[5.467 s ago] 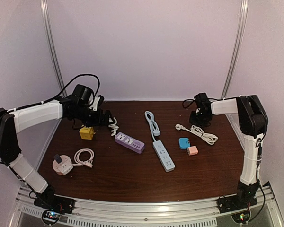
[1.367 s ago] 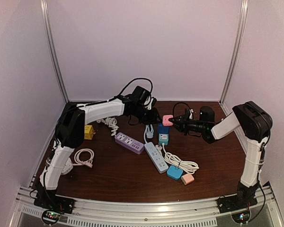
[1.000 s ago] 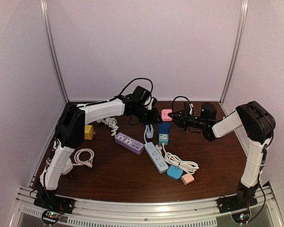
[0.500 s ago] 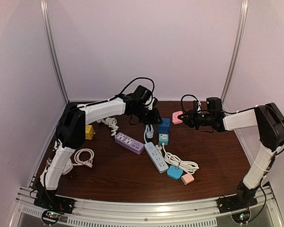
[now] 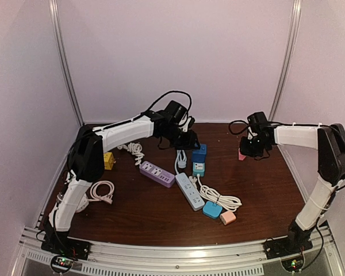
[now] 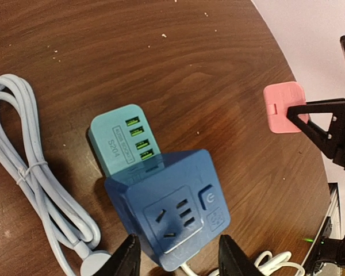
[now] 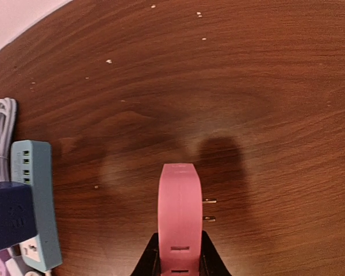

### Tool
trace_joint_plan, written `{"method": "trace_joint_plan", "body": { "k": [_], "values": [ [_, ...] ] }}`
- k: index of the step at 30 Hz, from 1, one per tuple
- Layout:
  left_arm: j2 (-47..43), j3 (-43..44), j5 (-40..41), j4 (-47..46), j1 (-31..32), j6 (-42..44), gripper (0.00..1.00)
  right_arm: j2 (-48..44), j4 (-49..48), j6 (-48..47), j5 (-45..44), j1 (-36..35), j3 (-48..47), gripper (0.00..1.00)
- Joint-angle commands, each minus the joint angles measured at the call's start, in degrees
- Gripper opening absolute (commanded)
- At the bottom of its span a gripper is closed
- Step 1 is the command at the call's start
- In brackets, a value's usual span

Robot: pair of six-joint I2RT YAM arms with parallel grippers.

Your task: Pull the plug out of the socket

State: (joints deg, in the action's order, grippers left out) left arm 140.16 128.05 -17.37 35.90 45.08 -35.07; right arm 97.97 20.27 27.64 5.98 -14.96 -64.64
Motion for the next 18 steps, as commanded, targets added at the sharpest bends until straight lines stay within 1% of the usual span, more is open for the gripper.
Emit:
{"method": "trace_joint_plan", "body": {
  "k": [1,6,10,14,18],
  "values": [
    [-3.06,2.89,-0.81,-0.22,0.95,0.65,0.49,2.68,8.6,-5.48,-15.49,0.29,-3.57,0.0],
    [-5.77,2.53,-0.22,-0.22,1.37,0.7,0.54,5.52,10.7,-6.85,-20.87,0.33,-4.54,0.0],
    [-7.43,1.83,0.27,-0.22,1.41,0.79,0.55,7.57,11.34,-7.35,-22.41,0.28,-5.13,0.01],
    [-8.25,1.61,0.3,-0.26,1.39,0.79,0.56,8.39,10.8,-7.6,-21.34,0.05,-5.14,0.06],
    [-8.65,1.35,0.4,-0.21,1.48,0.7,0.58,8.72,10.73,-7.69,-20.17,-0.48,-5.31,0.19]
  ]
}}
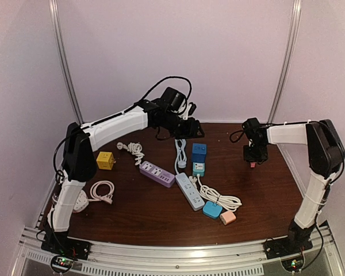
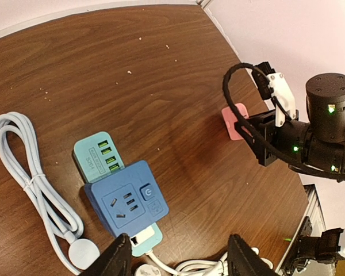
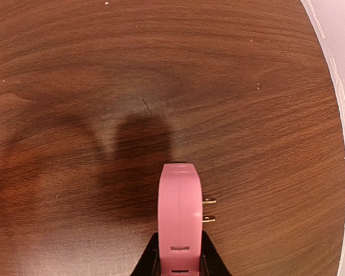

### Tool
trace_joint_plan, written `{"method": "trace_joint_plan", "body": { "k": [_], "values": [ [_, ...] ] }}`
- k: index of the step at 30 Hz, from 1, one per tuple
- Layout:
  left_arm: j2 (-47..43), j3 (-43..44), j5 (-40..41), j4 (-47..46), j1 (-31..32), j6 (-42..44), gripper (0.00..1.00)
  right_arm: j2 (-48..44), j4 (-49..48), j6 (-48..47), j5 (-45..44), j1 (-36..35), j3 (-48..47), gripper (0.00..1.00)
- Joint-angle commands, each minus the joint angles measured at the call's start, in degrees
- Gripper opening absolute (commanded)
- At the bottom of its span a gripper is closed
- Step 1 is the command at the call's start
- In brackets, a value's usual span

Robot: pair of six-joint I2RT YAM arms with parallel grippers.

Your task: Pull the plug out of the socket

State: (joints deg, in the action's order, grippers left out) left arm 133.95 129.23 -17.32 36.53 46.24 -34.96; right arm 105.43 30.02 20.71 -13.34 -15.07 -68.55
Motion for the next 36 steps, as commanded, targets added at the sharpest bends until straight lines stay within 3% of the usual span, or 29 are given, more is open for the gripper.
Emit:
{"method": "trace_joint_plan", "body": {
  "k": [1,6,17,28,36],
  "values": [
    [-2.51,0.15,0.51,-0.87,0.38,0.59,0.58,1.21,0.98,-0.69,-0.63,-0.52,-1.41,0.21],
    [-2.55,-0.32,1.43,-0.76,0.67,0.52,0.59,0.69,0.66,-0.49,1.16,-0.98,-1.41,0.34],
    [-1.43,-1.96,6.72,-0.85,1.69,0.04,0.62,-1.15,-1.35,-0.17,7.47,-1.85,-0.78,0.42],
    [1.81,-1.69,20.98,-0.47,4.74,-2.78,0.65,-6.18,-8.27,1.23,17.95,-1.8,3.87,0.55],
    [7.73,4.83,28.16,2.76,6.96,-3.06,0.73,-5.35,-13.47,3.61,26.81,-1.98,5.77,0.55]
  ]
}}
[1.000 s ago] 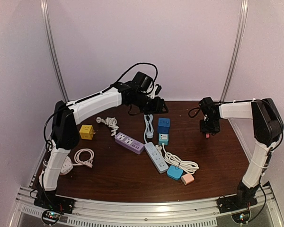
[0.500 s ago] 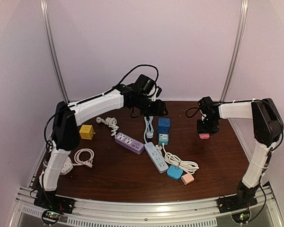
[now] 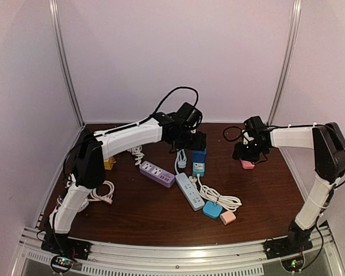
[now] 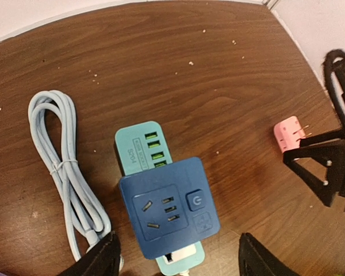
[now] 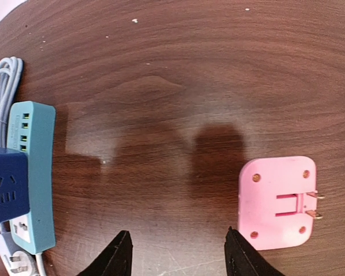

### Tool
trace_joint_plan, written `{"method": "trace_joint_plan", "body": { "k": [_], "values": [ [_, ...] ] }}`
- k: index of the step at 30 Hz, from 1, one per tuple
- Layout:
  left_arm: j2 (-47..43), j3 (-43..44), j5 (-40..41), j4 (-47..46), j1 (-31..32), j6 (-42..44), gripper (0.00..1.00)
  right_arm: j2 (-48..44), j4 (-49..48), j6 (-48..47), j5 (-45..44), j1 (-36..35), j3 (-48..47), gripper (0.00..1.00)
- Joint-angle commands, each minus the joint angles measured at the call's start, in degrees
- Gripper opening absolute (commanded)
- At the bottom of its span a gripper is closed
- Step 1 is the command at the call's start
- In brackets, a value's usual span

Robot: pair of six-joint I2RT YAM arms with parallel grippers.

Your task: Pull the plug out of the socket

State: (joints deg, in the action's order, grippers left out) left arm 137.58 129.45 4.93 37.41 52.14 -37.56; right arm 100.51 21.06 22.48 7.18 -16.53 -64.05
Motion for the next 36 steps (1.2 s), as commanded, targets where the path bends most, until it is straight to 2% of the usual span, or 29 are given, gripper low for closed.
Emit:
{"method": "trace_joint_plan", "body": {
  "k": [1,10,23,27,32,36],
  "values": [
    [5.11,5.93,6.72,2.8,1.18,-0.3,0.74,-0.43,-5.26,2.2,7.48,-0.52,1.6,0.55],
    [9.43,9.97,10.44,3.59,2.7,1.79,0.86,-1.8,-7.35,2.83,9.6,-0.51,3.99,0.55],
    [13.58,13.95,14.25,3.81,2.95,3.92,0.88,-1.73,-8.73,3.77,10.69,-0.52,5.52,0.55],
    [13.48,14.63,14.28,3.8,2.92,4.4,0.78,-1.68,-8.89,4.1,10.81,-0.6,5.34,0.55],
    [12.2,13.72,12.27,3.9,1.92,3.63,0.58,-1.51,-8.89,4.31,11.02,-0.81,5.17,0.55],
    [10.66,12.29,9.22,3.74,0.5,2.19,0.47,-1.54,-9.29,4.72,11.64,-1.32,5.08,0.55]
  ]
}}
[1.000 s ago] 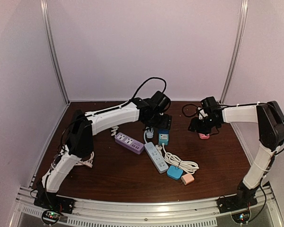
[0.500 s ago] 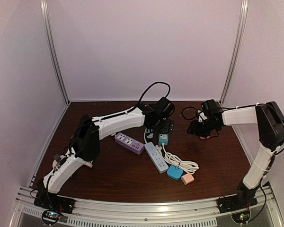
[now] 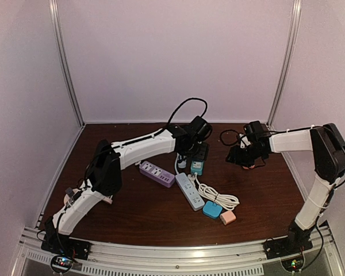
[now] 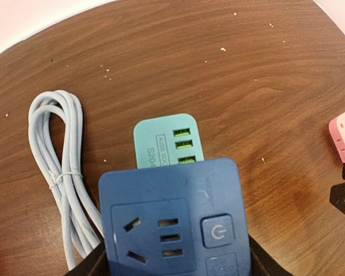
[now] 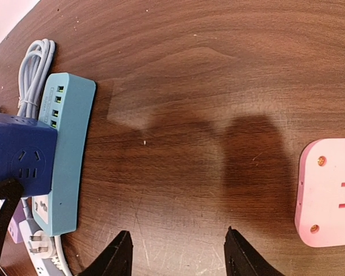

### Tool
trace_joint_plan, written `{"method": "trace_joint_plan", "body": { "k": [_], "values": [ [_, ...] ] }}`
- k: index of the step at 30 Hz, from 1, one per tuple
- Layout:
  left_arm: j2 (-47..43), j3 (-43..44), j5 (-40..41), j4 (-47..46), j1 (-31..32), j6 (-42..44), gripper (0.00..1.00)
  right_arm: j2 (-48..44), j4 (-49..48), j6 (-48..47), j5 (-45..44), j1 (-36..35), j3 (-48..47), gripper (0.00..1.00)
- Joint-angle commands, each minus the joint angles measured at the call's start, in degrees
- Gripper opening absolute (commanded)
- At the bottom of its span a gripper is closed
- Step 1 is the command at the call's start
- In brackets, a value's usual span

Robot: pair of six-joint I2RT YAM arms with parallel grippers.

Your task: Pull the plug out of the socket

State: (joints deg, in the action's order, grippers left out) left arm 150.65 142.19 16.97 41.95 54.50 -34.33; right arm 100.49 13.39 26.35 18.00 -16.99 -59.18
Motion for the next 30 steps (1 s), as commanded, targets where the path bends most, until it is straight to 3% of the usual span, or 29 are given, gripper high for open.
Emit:
{"method": "trace_joint_plan", "body": {
  "k": [1,7,10,15,18,30],
  "values": [
    [-2.99,-1.07,-3.55,-1.01,-2.12,-1.29,0.46,-1.5,-1.94,1.02,1.14,-1.05,0.2,0.55],
    [-5.32,-3.63,-6.39,-1.81,-2.82,-1.78,0.43,-0.58,-10.97,5.62,9.93,-2.26,2.66,0.56],
    [-5.81,-4.21,-7.37,-1.88,-2.82,-2.13,0.43,1.3,-17.71,9.23,14.37,-3.59,3.71,0.51],
    [-6.46,-5.26,-8.74,-1.88,-2.82,-3.0,0.42,5.6,-33.16,19.06,23.97,-4.62,7.31,0.22],
    [-7.05,-5.68,-9.43,-1.99,-2.75,-3.2,0.42,8.05,-43.35,25.0,27.31,-4.91,9.67,0.13],
    [-8.29,-6.95,-10.53,-1.97,-2.33,-3.63,0.42,14.52,-65.27,39.82,32.89,-6.25,12.5,0.06]
  ]
}}
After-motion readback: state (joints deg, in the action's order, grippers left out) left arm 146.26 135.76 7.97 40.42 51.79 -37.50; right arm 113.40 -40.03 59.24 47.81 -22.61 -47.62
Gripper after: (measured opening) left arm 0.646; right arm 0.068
